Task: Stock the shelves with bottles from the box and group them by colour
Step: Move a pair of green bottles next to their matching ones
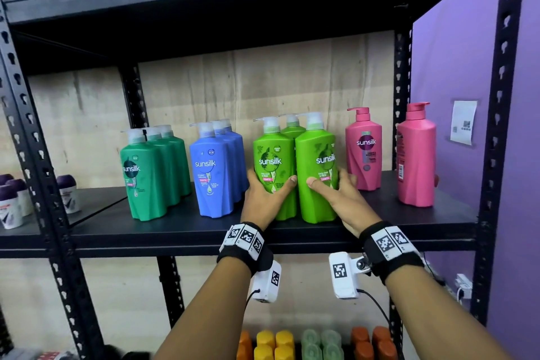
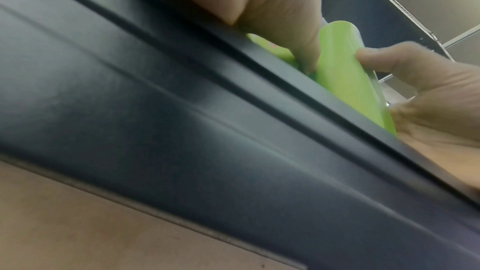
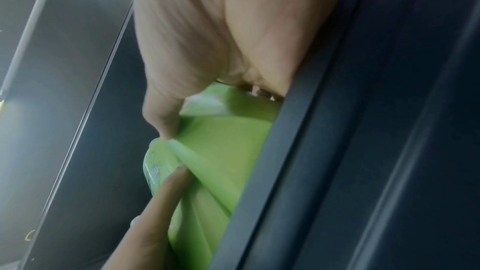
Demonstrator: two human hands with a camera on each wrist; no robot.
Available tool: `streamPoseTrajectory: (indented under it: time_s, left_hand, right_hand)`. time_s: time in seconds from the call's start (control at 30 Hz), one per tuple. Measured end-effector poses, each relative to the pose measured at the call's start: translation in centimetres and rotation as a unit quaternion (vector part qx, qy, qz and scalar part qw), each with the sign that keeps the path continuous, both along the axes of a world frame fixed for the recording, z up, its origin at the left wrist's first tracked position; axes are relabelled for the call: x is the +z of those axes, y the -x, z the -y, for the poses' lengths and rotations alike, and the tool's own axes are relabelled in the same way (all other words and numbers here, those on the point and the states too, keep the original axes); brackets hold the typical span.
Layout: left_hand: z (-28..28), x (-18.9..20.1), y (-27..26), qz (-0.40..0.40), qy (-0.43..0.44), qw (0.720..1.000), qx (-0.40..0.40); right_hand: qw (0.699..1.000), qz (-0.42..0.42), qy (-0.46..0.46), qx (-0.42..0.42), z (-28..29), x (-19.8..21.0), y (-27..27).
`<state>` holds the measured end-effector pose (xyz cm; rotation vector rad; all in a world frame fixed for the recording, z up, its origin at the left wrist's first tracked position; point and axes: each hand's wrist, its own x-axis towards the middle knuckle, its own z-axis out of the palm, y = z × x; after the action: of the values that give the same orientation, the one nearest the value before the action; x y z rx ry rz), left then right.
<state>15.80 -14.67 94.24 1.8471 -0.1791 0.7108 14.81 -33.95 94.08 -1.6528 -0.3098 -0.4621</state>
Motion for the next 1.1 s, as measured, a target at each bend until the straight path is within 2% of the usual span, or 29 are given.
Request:
streamPoseTrajectory:
  time_s: [0.1, 0.17, 0.37, 0.7, 0.8, 0.93, 1.0, 1.1]
  left_hand:
    - [0.0, 0.1, 0.0, 0.002, 0.001, 1.0, 0.002]
    - [-0.1, 0.0, 0.0, 0.001, 0.002, 1.0, 0.0]
    - [-0.2, 0.0, 0.0, -0.001, -0.005, 1.0, 0.01]
    - [0.1, 0.1, 0.5, 0.001, -0.015, 0.999, 0.031]
    - [0.1, 0.1, 0.5, 0.003, -0.016, 0.999, 0.034]
    - [0.1, 0.1, 0.5, 0.002, -0.013, 0.999, 0.031]
    - [0.1, 0.1, 0.6, 0.002, -0.013, 0.999, 0.03]
    - [0.0, 0.2, 0.7, 0.002, -0.017, 0.999, 0.029]
  right_hand:
    - [0.996, 0.022, 0.044, -0.077, -0.4, 0.1, 0.1]
    - [0.994, 0.037, 0.049, -0.091, -0.9, 0.1, 0.2]
    - [0.992, 0.055, 0.071, -0.087, -1.3, -0.2, -0.1]
    - [0.999, 0.033, 0.032, -0.026, -0.9, -0.1, -0.4]
    - [0.998, 0.045, 0.021, -0.05, -0.9, 0.3, 0.1]
    - [0.97, 0.183, 0.025, -0.157, -0.6, 3.1, 0.8]
    - [0.962, 0.215, 0.052, -0.158, -0.3, 5.8, 0.9]
    - [0.966, 0.205, 0.096, -0.125, -0.4, 9.9, 0.3]
